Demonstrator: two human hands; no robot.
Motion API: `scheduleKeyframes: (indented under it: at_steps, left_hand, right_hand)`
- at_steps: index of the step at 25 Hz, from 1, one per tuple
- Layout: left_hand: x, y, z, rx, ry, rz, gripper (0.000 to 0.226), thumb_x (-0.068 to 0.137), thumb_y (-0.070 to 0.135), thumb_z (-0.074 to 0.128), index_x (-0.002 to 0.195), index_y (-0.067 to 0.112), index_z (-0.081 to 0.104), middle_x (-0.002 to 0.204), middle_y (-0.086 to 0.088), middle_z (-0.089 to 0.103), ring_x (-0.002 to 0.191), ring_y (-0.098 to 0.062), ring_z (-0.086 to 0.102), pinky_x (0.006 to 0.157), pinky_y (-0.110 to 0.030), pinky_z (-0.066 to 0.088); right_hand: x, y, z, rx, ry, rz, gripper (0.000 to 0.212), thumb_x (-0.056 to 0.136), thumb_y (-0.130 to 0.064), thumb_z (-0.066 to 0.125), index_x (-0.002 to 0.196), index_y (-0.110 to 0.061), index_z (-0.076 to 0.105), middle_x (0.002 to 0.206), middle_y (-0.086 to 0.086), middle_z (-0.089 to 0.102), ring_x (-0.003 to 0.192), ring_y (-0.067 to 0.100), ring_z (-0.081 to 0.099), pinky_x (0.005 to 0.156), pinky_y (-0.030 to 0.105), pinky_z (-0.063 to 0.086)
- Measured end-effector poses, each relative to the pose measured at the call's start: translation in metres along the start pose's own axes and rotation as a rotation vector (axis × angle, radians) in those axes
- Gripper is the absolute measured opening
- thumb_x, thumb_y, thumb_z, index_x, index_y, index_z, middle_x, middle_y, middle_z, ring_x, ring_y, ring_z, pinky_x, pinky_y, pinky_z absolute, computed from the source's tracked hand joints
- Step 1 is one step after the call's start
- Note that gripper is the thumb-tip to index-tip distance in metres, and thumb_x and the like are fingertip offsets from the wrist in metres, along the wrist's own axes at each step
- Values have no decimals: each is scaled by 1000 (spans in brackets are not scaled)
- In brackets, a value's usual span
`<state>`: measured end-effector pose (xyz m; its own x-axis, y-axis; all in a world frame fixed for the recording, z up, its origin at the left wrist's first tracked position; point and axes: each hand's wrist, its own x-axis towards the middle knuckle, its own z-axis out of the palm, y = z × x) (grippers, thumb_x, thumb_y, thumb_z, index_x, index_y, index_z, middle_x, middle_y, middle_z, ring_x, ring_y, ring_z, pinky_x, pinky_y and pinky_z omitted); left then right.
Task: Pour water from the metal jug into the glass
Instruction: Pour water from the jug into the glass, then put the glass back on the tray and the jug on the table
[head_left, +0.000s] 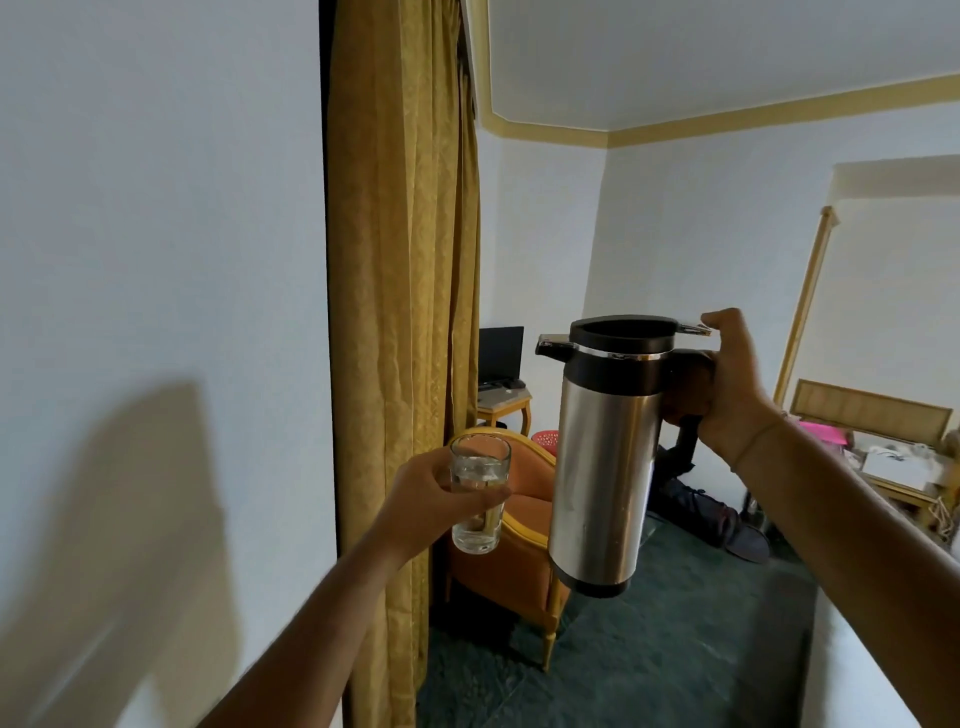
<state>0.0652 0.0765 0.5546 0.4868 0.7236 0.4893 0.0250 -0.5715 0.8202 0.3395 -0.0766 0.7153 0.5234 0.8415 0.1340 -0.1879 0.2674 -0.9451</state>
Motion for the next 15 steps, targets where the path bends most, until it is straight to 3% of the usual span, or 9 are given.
scheduleKeyframes:
  at_steps: [4, 6, 9, 12, 15]
  left_hand:
    - [-9, -16, 1, 24, -17, -37, 60, 69, 62, 95, 117, 29, 80, 106, 8, 88, 98, -10, 85, 87, -35, 70]
    - [-18, -32, 5, 45, -36, -83, 51, 73, 50, 98, 118, 33, 79, 108, 13, 87, 99, -5, 83, 85, -29, 69]
    - [-42, -63, 14, 62, -53, -137, 46, 77, 38, 100, 113, 47, 72, 110, 33, 81, 102, 8, 77, 76, -14, 63]
    - [-75, -109, 28, 77, -31, -227, 57, 74, 51, 98, 123, 49, 69, 115, 38, 77, 108, 12, 73, 80, -10, 62]
    - [-118, -169, 47, 108, -57, -360, 59, 69, 65, 92, 116, 75, 58, 108, 55, 68, 106, 25, 66, 78, 4, 52]
  right_hand:
    - [-9, 32, -5, 77, 83, -5, 60, 94, -53, 41, 41, -24, 38, 41, -9, 30, 39, 11, 23, 38, 20, 23]
    - [-15, 62, -12, 113, 160, 6, 58, 94, -50, 43, 43, -24, 42, 41, -8, 32, 37, 11, 26, 36, 18, 25]
    - [-21, 117, -29, 199, 211, 3, 41, 94, -44, 41, 59, -24, 43, 42, -10, 32, 40, 10, 24, 42, 21, 17]
    - [-24, 191, -52, 210, 275, 42, 44, 95, -35, 37, 54, -26, 46, 41, -12, 36, 38, 8, 27, 37, 18, 22]
    - [-38, 284, -78, 172, 346, 141, 40, 90, -34, 37, 52, -25, 40, 44, -11, 34, 41, 8, 26, 37, 20, 26]
